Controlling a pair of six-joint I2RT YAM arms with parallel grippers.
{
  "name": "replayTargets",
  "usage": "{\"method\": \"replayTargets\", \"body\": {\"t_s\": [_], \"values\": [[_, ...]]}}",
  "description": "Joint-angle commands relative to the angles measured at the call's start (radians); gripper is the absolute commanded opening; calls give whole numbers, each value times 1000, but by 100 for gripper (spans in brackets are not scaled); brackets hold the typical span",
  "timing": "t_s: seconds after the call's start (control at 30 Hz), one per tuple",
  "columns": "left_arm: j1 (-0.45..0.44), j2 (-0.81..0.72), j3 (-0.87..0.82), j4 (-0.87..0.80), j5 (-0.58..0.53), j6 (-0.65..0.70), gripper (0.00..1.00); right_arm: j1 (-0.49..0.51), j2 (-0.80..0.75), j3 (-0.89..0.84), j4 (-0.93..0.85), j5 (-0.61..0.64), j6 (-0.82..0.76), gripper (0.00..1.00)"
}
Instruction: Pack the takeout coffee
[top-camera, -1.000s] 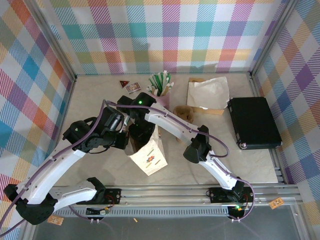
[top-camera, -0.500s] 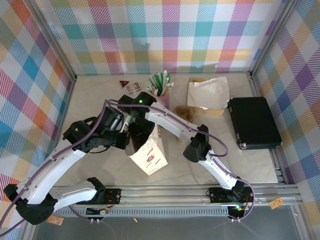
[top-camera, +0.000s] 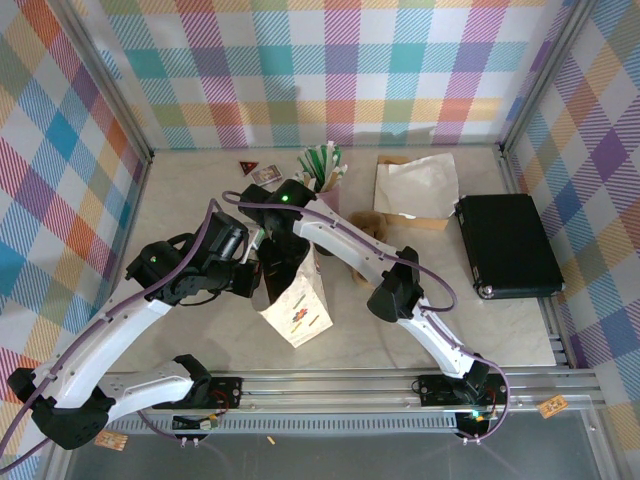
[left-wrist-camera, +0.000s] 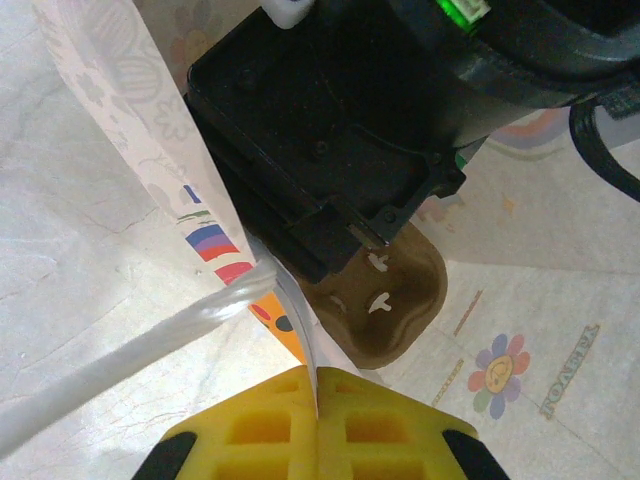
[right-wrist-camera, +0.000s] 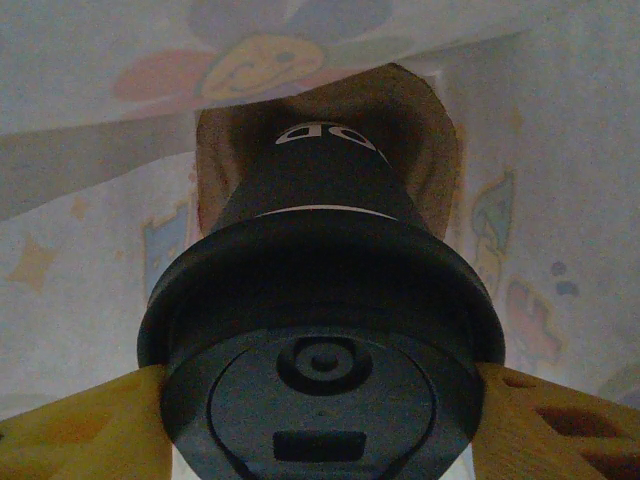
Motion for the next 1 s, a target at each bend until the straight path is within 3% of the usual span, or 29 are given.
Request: {"method": "replayTargets", "body": {"t_s": [0.0, 0.33, 0.6, 0.97], "values": [[-16, -9, -7, -48, 27, 13, 0, -16, -17, 24, -19, 16, 13, 62], [-17, -9, -1, -68, -15, -3, 0, -15, -98, 53, -144, 74, -29, 61], [-17, 13, 35, -95, -58, -2, 0, -14, -137, 53, -84, 32, -18, 60], [-19, 47, 72, -127, -122, 7, 1, -14, -188, 57, -137, 27, -7, 59]]}}
